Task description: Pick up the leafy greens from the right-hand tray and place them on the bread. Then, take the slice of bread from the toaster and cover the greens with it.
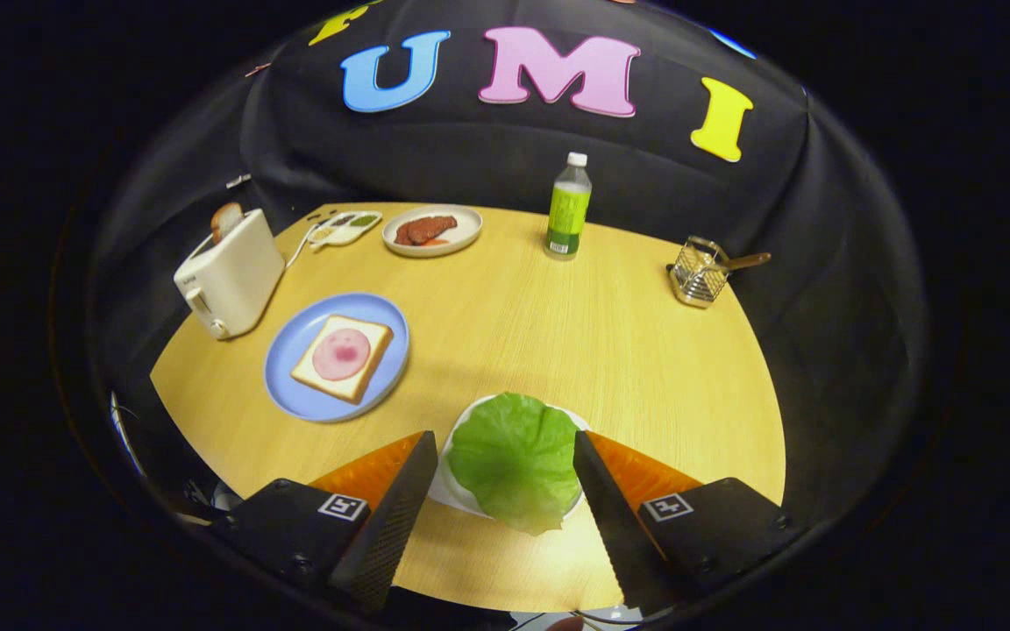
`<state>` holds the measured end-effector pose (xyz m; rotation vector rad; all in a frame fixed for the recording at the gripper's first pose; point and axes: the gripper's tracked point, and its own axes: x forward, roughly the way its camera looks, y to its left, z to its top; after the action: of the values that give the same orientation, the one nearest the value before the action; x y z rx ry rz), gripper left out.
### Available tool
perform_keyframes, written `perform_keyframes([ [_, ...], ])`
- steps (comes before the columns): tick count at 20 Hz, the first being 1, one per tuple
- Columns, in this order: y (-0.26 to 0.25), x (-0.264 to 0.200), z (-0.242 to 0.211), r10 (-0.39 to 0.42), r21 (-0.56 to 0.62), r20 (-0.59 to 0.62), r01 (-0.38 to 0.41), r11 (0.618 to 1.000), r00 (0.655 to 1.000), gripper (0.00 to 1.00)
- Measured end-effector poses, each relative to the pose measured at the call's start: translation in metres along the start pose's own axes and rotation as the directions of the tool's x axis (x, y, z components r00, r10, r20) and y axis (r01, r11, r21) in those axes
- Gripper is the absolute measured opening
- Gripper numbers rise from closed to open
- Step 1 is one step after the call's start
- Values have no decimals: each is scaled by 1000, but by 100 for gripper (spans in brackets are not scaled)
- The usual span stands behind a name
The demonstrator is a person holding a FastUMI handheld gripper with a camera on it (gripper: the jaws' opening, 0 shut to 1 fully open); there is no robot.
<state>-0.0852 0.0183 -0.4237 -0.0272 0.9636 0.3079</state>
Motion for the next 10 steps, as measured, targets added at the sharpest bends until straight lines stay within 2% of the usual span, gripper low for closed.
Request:
perform_keyframes([
  [4, -4, 30, -26, 30, -40, -110, -34, 999, 994, 98],
  [10, -10, 67, -43, 76, -29, -214, -84, 996, 974, 95],
])
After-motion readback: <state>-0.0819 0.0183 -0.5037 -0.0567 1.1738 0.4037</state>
